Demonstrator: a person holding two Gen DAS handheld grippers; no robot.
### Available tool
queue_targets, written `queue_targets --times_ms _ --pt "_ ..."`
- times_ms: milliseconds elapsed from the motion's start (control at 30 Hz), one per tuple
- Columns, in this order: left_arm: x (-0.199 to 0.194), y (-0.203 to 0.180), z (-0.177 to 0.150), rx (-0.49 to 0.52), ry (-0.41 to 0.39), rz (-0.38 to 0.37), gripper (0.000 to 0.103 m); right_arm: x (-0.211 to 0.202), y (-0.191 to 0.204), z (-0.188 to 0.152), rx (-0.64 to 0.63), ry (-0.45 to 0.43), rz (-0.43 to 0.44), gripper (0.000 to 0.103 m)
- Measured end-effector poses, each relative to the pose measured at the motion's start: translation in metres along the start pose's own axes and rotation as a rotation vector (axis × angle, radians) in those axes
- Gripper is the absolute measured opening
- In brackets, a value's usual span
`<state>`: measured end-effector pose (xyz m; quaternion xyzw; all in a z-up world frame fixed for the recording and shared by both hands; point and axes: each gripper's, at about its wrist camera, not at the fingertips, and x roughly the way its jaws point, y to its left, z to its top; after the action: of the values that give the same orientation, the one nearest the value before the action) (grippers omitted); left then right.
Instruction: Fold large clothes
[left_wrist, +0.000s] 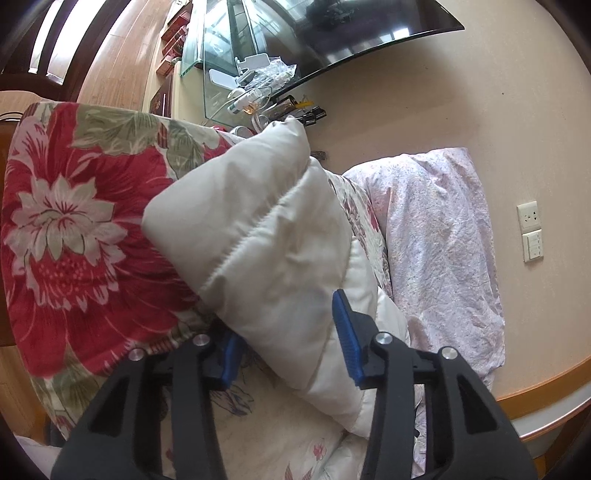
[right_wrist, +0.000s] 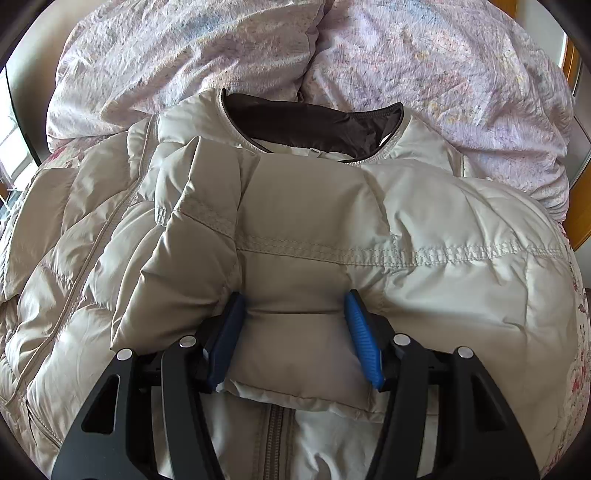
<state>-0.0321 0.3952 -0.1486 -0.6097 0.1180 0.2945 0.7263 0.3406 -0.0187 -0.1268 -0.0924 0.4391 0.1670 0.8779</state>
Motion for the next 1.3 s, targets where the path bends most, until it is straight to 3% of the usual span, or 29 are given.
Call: queue_targets --times_ms 167,267,400,567,667,767,967,1100,1300 --pt "0.006 0.003 0.005 0.018 0.004 0.002 0.014 0.0 0.0 -0.001 0.0 -0.001 -0.003 0.058" --pt "-0.001 -0.016 0.005 0.093 -0.016 0.002 0.008 0.0 0.003 -0.001 -0.014 -0.001 -0.02 0.058" --pt "-0.017 -0.068 0.003 0.236 -0.044 -0.042 0.007 0.001 0.009 -0.001 -0.046 -0.006 -0.055 0.058" --pt "-0.035 -0.165 -0.024 0.461 -0.044 -0.148 0.007 0.003 0.01 0.002 -0.069 0.008 -0.078 0.063" --pt "-0.041 -0.224 -0.063 0.6 -0.002 -0.239 0.007 -0.006 -0.006 0.005 -0.012 0.042 0.01 0.064" --pt "-0.041 -0.269 -0.114 0.713 0.079 -0.335 0.007 -0.031 -0.033 0.004 0.082 0.001 0.082 0.07" --pt "-0.016 -0.315 -0.229 0.891 0.298 -0.453 0.007 -0.077 -0.091 -0.009 0.184 -0.092 0.054 0.077" --pt "0.012 -0.316 -0.3 0.983 0.423 -0.444 0.007 -0.082 -0.124 -0.024 0.241 -0.089 0.012 0.077" --pt "0.064 -0.293 -0.374 1.075 0.565 -0.316 0.008 -0.078 -0.157 -0.038 0.316 -0.073 -0.002 0.077"
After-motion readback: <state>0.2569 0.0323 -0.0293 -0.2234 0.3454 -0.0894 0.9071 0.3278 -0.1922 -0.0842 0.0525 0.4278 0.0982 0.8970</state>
